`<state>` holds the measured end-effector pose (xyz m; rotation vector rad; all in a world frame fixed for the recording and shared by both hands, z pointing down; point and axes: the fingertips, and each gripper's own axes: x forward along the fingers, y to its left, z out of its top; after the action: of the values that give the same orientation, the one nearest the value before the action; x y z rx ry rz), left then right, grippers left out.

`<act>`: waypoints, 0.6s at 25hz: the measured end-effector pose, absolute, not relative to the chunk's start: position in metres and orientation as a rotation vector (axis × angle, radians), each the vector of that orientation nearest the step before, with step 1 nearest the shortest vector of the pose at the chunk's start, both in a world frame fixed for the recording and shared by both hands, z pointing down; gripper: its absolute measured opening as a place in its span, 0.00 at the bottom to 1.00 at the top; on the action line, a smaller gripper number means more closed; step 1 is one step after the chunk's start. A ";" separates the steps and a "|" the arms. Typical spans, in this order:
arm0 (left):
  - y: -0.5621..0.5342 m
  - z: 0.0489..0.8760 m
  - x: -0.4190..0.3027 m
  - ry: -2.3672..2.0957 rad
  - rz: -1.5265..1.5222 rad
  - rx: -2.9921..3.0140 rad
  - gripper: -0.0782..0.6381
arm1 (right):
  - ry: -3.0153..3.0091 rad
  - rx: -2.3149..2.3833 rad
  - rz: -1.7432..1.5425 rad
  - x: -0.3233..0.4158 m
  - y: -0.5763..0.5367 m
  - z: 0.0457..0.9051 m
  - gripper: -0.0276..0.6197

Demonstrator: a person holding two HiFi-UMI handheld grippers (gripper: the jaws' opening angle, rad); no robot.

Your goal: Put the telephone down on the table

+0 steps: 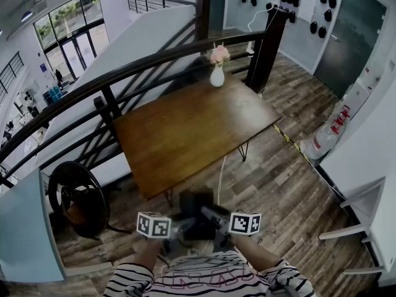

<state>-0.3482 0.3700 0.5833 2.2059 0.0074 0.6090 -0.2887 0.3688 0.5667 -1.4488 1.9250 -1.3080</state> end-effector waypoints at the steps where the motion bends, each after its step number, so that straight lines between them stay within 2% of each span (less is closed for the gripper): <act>1: 0.373 0.583 -0.348 0.012 0.602 2.202 0.38 | 1.926 -1.451 -1.305 -0.289 0.371 0.566 0.37; 15: 0.388 0.582 -0.350 0.067 0.625 2.216 0.38 | 1.882 -1.477 -1.269 -0.293 0.389 0.568 0.37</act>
<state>-0.3501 0.3884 0.5824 2.2165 0.0672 0.6252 -0.2927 0.3888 0.5679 -1.4771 1.8818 -1.2691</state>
